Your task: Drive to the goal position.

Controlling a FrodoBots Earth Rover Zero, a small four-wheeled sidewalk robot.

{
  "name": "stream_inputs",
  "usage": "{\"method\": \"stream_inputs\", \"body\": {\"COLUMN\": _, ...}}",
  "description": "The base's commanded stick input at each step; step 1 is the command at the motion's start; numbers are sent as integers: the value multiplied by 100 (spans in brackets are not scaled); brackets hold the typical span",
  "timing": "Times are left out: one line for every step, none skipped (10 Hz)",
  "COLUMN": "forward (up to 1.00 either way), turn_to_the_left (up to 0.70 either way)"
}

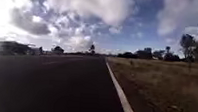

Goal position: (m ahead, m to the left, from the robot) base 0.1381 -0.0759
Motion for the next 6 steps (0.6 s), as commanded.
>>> {"method": "stream_inputs", "body": {"forward": 21, "turn_to_the_left": 0}}
{"method": "stream_inputs", "body": {"forward": 0, "turn_to_the_left": 0}}
{"method": "stream_inputs", "body": {"forward": 0, "turn_to_the_left": 0}}
{"method": "stream_inputs", "body": {"forward": 0, "turn_to_the_left": 0}}
{"method": "stream_inputs", "body": {"forward": 0, "turn_to_the_left": 0}}
{"method": "stream_inputs", "body": {"forward": 0, "turn_to_the_left": 0}}
